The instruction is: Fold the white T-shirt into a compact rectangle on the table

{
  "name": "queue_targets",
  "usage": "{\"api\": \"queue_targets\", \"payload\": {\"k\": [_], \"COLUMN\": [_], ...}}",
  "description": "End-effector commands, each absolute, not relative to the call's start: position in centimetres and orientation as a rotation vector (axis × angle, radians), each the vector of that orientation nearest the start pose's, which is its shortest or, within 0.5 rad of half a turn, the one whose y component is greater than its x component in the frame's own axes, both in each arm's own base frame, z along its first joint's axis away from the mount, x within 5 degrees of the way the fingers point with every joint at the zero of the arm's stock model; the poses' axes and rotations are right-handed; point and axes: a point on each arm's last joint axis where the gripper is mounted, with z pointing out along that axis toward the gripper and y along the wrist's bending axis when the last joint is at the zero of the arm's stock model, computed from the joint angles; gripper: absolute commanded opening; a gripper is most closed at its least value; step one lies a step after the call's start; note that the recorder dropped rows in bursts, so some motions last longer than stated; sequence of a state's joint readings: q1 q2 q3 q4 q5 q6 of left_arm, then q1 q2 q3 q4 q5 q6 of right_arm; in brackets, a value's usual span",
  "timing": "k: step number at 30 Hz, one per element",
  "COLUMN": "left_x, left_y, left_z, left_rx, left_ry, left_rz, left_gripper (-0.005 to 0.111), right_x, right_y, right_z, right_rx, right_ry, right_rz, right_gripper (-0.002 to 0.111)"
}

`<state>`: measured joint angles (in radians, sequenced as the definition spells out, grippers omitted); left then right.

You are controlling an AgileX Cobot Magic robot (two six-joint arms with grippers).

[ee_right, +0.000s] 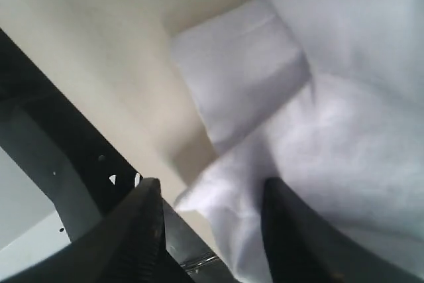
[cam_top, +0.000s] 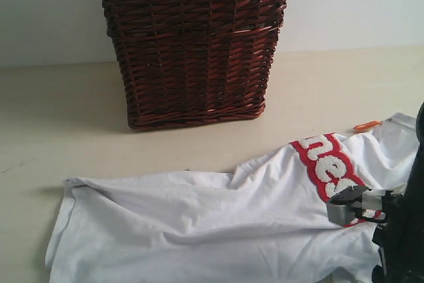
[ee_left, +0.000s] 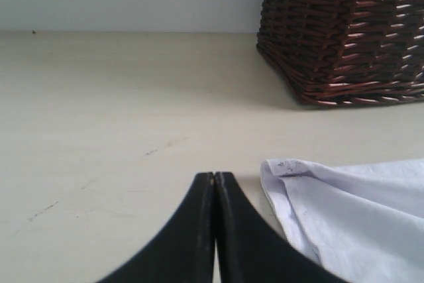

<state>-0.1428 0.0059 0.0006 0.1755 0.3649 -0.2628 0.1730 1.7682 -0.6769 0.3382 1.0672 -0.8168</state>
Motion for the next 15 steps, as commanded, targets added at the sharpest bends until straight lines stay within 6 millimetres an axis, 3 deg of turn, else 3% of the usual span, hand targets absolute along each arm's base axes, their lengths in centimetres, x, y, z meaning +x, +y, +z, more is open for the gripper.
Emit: {"api": "queue_targets", "payload": {"k": [1, 3, 10, 15], "left_x": [5.3, 5.3, 5.3, 5.3], "left_y": [-0.3, -0.3, -0.3, -0.3], "left_z": [18.1, 18.1, 18.1, 18.1], "left_rx": [-0.002, -0.002, -0.002, -0.002], "left_ry": [1.837, 1.837, 1.837, 1.837], "left_rz": [-0.125, -0.125, -0.125, -0.125], "left_gripper": [0.001, 0.001, 0.001, 0.001], "right_x": [20.3, 20.4, 20.3, 20.4], "right_y": [6.2, 6.2, 6.1, 6.1], "right_z": [9.9, 9.3, 8.7, 8.9], "right_rx": [-1.231, -1.232, -1.246, -1.248], "right_ry": [3.258, 3.270, 3.290, 3.276], "right_rz": [0.687, 0.678, 0.683, 0.675], "right_gripper": [0.044, 0.039, 0.002, 0.000]}}
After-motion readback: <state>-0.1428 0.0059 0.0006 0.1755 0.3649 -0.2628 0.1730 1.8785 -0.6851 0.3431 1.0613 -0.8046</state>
